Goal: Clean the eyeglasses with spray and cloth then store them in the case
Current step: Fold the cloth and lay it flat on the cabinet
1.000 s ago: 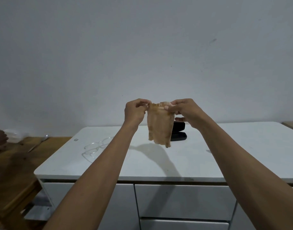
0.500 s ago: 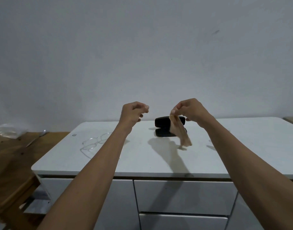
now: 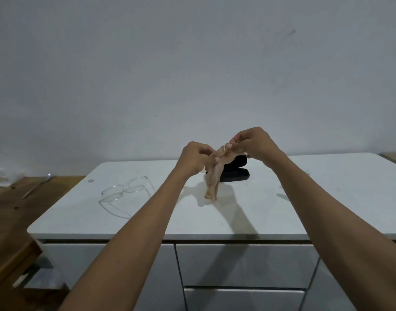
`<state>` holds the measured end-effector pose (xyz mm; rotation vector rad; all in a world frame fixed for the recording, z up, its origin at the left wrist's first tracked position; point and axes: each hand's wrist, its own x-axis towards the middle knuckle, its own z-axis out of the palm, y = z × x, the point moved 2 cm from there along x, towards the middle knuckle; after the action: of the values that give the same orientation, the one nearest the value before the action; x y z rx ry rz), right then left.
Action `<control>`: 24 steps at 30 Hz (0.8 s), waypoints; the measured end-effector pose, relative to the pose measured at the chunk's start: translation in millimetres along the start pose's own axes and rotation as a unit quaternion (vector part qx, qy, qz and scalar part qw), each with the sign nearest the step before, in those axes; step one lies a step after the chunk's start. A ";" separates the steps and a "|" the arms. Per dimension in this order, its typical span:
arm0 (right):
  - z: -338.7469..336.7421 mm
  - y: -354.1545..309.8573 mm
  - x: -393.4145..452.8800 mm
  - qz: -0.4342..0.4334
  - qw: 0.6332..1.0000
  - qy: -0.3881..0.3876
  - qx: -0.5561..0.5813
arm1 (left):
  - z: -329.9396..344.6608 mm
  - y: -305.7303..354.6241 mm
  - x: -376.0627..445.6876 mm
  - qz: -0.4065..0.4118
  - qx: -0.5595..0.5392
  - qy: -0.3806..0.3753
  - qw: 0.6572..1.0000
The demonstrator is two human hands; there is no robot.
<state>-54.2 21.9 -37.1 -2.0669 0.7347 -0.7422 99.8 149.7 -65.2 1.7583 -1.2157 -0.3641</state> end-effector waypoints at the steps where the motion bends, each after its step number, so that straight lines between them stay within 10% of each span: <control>1: -0.6 2.0 0.7 0.001 1.000 0.002 0.002 | -3.6 -0.4 0.4 -0.001 0.008 0.003 1.000; 15: -11.3 0.5 13.7 -0.048 0.998 0.037 -0.006 | -47.5 3.0 16.3 0.033 0.005 0.113 0.993; 24: 34.1 47.7 -33.2 0.126 0.898 -0.359 -0.223 | -3.4 -42.7 -40.6 -0.099 0.184 -0.260 0.943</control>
<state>-63.3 37.8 -102.0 -2.3458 0.7499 0.3819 107.6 189.0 -108.5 2.1993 -1.5527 -0.8031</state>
